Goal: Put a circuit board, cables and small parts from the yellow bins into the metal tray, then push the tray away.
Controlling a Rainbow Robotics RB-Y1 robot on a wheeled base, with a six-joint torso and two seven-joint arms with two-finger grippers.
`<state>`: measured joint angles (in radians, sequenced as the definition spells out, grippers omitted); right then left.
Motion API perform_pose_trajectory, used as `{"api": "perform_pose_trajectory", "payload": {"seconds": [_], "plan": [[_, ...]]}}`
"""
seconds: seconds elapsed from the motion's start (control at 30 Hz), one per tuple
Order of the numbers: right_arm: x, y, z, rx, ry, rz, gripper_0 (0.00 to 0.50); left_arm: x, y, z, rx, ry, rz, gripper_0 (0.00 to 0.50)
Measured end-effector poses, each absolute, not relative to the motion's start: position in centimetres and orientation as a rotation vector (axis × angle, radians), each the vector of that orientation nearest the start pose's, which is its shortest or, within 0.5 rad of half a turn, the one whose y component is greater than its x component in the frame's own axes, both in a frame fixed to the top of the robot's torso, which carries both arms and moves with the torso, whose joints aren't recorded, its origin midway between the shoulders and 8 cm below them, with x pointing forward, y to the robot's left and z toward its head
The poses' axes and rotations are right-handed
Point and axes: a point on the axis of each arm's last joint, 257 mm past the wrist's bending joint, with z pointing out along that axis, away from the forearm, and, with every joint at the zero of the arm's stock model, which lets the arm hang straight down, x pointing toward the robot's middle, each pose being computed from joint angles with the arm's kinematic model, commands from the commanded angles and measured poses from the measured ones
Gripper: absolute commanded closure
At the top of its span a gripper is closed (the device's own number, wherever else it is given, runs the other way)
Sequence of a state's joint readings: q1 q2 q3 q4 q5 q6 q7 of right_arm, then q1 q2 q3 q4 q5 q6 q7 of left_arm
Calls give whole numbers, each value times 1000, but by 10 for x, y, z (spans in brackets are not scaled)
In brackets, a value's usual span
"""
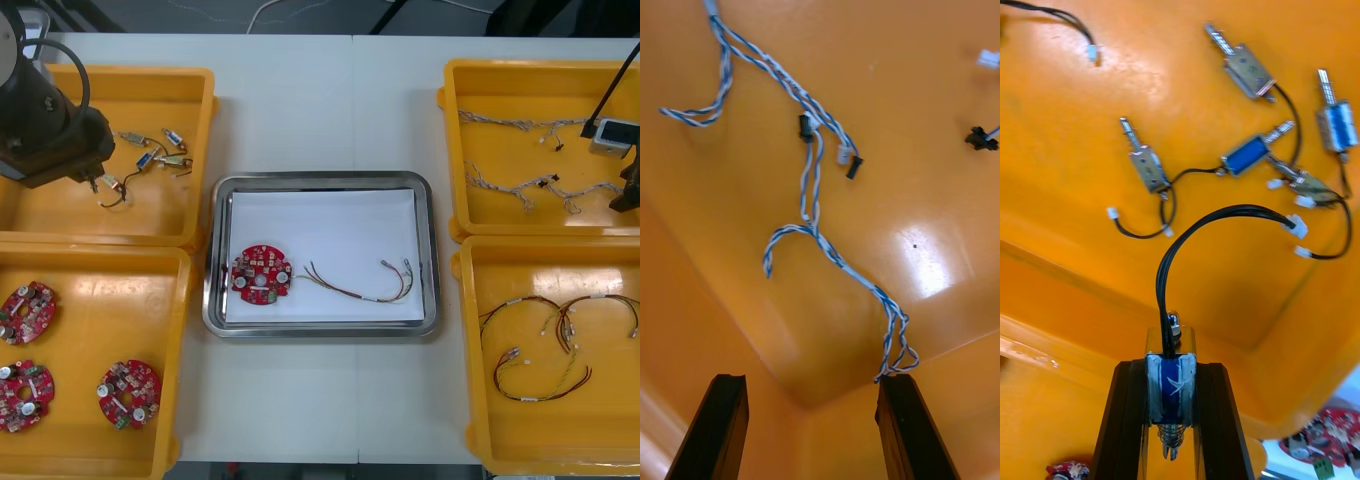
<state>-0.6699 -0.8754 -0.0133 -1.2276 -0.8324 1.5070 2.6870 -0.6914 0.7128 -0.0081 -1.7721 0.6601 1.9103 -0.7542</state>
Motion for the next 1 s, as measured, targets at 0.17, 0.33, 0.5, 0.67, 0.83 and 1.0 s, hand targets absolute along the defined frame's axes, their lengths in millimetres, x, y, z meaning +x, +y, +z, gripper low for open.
{"api": "perform_pose_trajectory", "payload": {"seconds": [0.17, 0.33, 0.5, 0.67, 0.83, 1.0], "plan": [[545, -452, -179, -1311, 2318, -349, 0, 489, 291, -103, -521, 2573, -148, 500], [557, -462, -180, -1245, 2295, -376, 0, 483, 270, -97, -389, 2557, -115, 500], [572, -462, -179, -1214, 2247, -411, 0, 474, 253, -112, -282, 2596, -61, 500], [582, -449, -186, -1254, 2206, -431, 0, 458, 230, -128, -181, 2674, -94, 500], [582, -441, -192, -1279, 2205, -417, 0, 442, 208, -135, -58, 2709, -108, 500], [581, -443, -195, -1268, 2214, -408, 0, 430, 189, -135, 63, 2690, -93, 500]]}}
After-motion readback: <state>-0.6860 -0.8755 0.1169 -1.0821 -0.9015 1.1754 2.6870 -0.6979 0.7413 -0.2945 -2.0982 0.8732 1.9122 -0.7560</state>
